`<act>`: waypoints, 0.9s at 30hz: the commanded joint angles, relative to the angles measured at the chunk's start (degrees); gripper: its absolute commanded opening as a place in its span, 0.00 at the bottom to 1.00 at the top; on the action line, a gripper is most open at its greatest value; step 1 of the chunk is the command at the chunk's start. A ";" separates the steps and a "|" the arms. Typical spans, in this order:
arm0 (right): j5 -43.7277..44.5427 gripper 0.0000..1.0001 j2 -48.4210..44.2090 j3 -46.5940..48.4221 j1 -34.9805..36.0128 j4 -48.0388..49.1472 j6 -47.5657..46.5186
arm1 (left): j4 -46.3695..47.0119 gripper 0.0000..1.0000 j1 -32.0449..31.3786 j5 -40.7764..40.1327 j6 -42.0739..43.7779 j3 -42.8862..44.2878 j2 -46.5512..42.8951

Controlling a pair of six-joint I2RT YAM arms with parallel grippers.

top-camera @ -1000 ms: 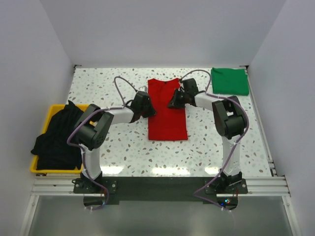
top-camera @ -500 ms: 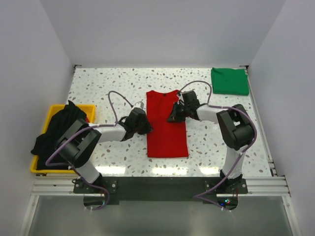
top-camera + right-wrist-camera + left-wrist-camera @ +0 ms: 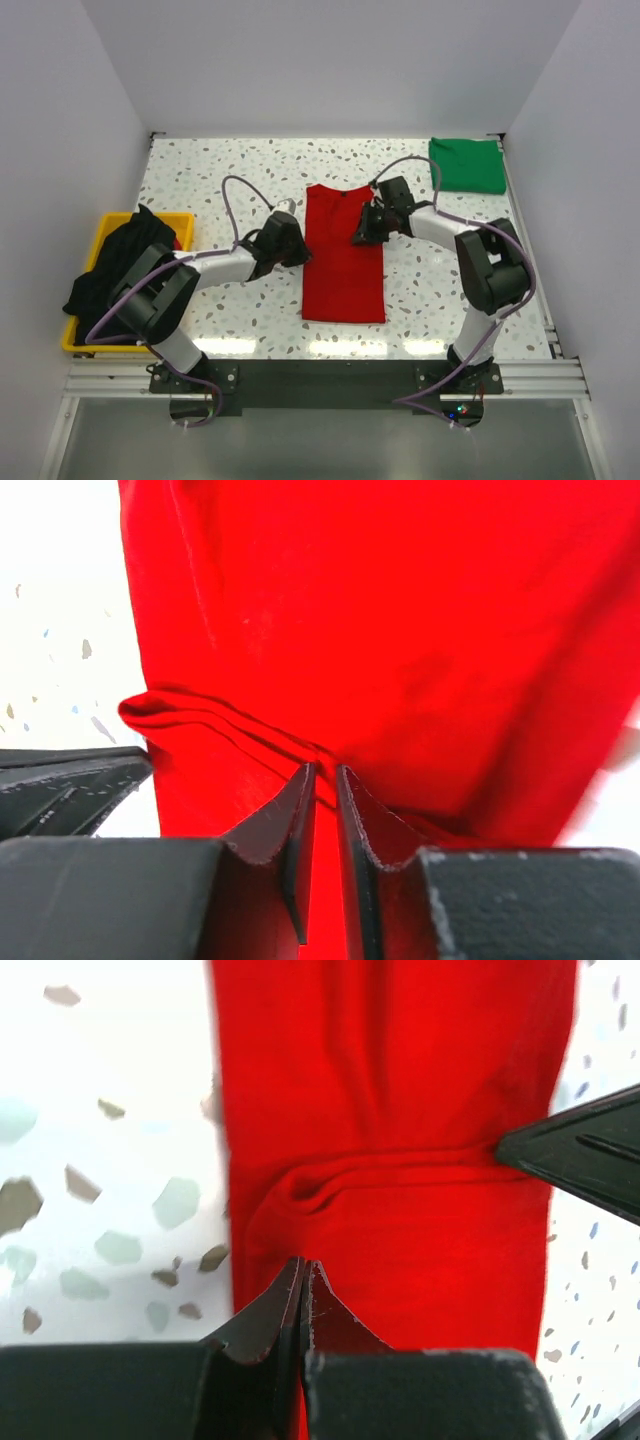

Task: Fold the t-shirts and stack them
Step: Fold the tshirt

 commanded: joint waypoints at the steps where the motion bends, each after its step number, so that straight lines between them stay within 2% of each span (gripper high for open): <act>1: 2.99 0.19 -5.97 -2.64 -2.44 -1.03 -0.49 | 0.83 0.01 0.17 -0.11 3.03 4.08 -0.05; 4: 3.51 0.24 -9.13 -4.32 -3.49 -0.14 -0.58 | 1.45 0.01 0.26 0.59 3.55 5.40 1.45; 12: 4.04 0.24 -12.04 -8.72 -3.67 -0.67 -0.67 | 1.36 0.01 0.70 -0.90 4.44 8.04 4.26; 19: 8.17 0.22 -11.25 -11.80 -4.02 -1.64 0.03 | 1.45 0.01 1.66 -2.74 4.35 5.85 6.72; 27: 10.46 0.20 -8.17 -11.18 -4.81 -3.75 0.73 | 1.89 0.00 2.90 -3.10 4.26 3.30 7.34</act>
